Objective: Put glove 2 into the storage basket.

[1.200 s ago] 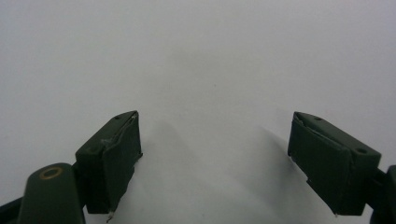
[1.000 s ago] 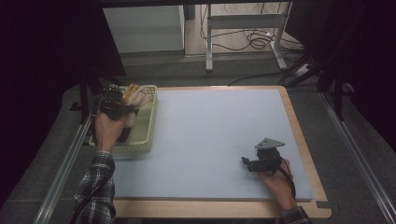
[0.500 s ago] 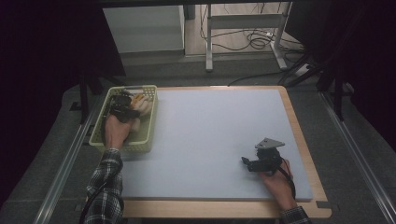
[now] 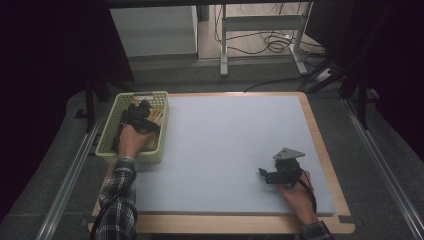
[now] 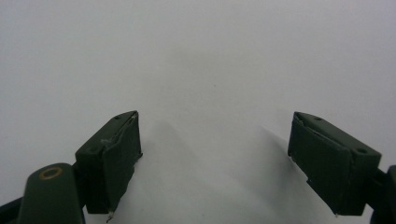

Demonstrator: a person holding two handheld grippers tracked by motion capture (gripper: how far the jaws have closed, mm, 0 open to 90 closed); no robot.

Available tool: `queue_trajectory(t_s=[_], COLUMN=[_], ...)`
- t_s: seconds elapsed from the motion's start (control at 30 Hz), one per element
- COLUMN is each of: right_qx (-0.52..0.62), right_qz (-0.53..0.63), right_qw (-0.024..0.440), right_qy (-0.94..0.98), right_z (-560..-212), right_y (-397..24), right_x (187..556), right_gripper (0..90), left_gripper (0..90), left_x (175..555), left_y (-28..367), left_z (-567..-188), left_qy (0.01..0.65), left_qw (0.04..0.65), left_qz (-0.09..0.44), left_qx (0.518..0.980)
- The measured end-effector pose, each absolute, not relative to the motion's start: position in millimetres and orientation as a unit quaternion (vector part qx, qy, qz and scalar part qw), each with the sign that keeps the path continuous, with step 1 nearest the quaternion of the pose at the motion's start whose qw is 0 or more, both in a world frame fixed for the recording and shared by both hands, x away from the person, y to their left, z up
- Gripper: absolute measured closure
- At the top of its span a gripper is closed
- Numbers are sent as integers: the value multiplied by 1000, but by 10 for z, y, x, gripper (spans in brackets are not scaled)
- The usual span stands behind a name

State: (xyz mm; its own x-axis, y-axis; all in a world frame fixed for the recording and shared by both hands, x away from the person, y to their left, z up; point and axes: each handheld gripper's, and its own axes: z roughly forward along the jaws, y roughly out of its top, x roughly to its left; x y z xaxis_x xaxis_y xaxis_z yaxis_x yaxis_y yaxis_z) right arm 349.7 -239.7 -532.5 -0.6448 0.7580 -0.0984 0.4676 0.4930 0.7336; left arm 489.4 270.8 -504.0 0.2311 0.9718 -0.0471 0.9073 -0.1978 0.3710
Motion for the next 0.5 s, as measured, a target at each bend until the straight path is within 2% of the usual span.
queue_trajectory(t_s=[0.07, 0.27, 0.33, 0.5], right_qx=[366, 366, 366, 366], right_qz=[347, 346, 346, 346], right_qw=[209, 210, 209, 209], right_qy=[838, 838, 838, 838], right_z=[-5326, -5325, -5325, -5325], right_y=[-2397, -2396, -2396, -2396], right_x=[3498, 3497, 3497, 3498], right_gripper=[168, 168, 168, 168], left_gripper=[119, 75, 125, 387], left_x=[4872, 4728, 4691, 4678], left_y=[2736, 2858, 2878, 2855], left_z=[-4994, -4682, -4632, -4733], left_qy=[610, 591, 589, 577], left_qw=[175, 244, 256, 224], left_qz=[96, 109, 115, 112], left_qx=[767, 761, 758, 777])
